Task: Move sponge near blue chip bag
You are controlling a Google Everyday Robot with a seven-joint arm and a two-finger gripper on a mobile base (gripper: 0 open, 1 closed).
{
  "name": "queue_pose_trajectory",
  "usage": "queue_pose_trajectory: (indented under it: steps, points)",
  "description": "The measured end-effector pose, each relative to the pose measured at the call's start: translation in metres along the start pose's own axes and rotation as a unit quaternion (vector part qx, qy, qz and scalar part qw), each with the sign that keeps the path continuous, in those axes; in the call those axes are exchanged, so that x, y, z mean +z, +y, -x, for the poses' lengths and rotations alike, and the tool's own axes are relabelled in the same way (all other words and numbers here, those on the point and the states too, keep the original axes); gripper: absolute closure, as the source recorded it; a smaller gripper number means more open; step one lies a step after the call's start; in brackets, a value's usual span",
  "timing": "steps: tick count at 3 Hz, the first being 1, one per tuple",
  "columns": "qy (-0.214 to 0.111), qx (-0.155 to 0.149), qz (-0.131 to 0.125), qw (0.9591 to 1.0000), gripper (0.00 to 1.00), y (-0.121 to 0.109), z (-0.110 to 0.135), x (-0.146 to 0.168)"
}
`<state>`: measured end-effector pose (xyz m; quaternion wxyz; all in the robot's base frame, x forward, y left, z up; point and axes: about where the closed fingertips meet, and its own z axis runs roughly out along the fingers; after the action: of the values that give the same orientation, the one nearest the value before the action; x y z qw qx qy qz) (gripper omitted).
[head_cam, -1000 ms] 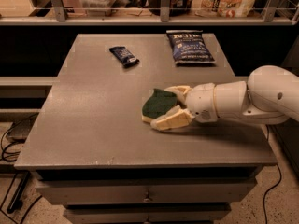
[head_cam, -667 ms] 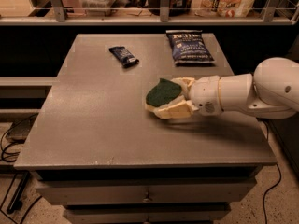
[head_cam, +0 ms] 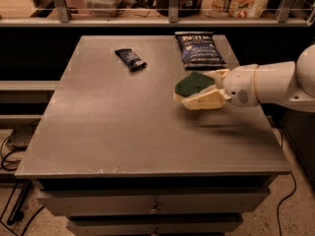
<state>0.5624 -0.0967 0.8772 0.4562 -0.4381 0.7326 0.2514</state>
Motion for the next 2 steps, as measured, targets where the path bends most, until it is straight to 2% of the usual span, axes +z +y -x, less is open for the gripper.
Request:
queue_pose_trajectory:
  steps: [1,2]
  points:
    - [0.007,0.036,-0.046,0.9983,1.00,-0.043,-0.018,-0.029]
    - [0.003,0.064,-0.078,0.9949,0.82,-0.081,-0.041,-0.050]
